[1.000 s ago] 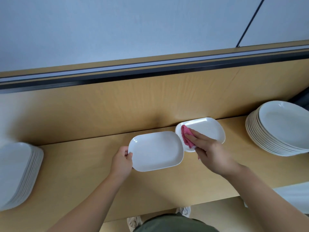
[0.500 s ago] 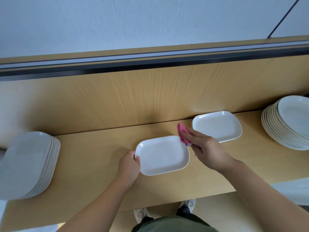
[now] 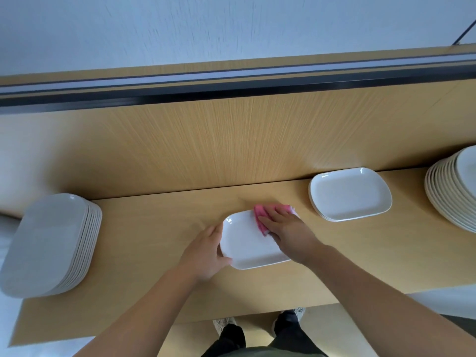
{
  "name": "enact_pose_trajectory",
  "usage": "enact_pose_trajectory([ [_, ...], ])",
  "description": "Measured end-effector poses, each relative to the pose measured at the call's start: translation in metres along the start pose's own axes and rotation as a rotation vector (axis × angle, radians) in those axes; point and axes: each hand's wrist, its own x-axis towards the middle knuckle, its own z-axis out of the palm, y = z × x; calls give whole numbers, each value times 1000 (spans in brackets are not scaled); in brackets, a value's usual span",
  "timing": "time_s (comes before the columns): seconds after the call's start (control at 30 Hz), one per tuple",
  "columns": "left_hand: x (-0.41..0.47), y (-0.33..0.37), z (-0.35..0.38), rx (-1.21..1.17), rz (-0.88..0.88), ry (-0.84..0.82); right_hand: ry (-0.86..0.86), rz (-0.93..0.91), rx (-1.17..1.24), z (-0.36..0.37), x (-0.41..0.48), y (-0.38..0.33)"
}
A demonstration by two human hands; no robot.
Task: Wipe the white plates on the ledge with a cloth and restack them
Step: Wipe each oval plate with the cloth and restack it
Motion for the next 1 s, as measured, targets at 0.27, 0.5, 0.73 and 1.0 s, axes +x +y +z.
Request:
enact_pose_trajectory([
  [0.27,4,-5,-2,-99,13,-13,-129,184,-145,35,0,-16],
  [0.5,6,-8,-2,-162,19,2,-188,155,-146,43,7,-29],
  [0.73,8,-11,-2,-185,9,-4,-145,-13,-66,42,14,-40],
  [1.0,10,-13,-3,-180,49,31,-205,-120,-30,45,19,-47],
])
